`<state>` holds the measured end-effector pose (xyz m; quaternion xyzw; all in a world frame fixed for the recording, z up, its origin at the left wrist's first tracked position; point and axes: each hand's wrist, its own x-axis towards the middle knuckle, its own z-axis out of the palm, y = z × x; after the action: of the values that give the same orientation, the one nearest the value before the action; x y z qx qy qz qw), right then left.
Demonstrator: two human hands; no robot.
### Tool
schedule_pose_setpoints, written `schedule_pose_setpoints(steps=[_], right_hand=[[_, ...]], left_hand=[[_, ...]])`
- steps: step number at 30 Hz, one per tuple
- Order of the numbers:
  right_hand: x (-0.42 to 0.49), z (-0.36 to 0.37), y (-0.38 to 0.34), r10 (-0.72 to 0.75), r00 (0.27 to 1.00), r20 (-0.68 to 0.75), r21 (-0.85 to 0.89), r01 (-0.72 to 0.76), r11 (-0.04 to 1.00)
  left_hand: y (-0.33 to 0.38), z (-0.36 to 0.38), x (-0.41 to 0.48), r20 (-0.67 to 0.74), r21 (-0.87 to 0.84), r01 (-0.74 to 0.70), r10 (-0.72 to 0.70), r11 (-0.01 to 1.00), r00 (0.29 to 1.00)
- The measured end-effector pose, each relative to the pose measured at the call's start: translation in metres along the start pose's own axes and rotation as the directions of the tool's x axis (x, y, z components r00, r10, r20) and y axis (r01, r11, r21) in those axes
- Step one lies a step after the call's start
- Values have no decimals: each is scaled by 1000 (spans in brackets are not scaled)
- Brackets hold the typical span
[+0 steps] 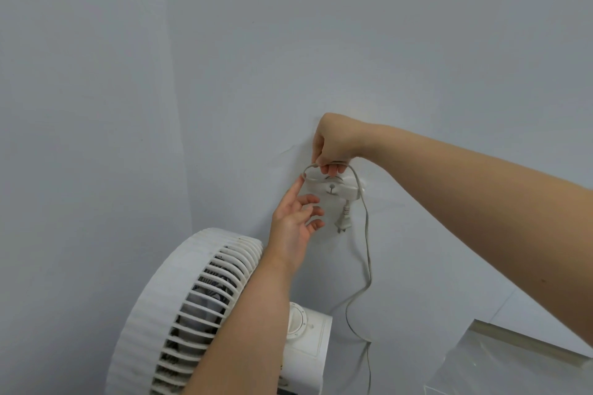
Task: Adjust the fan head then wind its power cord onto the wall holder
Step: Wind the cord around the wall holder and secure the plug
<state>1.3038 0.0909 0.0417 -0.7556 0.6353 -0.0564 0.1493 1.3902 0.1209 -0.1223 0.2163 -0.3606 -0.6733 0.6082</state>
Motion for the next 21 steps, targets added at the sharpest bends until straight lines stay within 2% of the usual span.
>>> schedule_pose_setpoints(steps=[4, 10, 17, 21], right_hand=[[0, 3, 5, -13, 999, -46, 2, 13, 1000], [1, 10, 10, -22, 988, -152, -121, 3, 993], [1, 14, 12, -26, 979, -202, -121, 2, 993], [1, 16, 12, -22, 977, -210, -102, 1, 995]], left_hand=[[-1, 0, 0, 47, -31, 0, 1, 1000, 999], [-1, 1, 0, 40, -195, -1, 9, 981, 999], [-1, -2, 2, 76, -135, -4, 14, 991, 997], [-1, 3, 1, 82, -31, -16, 18, 999, 996]])
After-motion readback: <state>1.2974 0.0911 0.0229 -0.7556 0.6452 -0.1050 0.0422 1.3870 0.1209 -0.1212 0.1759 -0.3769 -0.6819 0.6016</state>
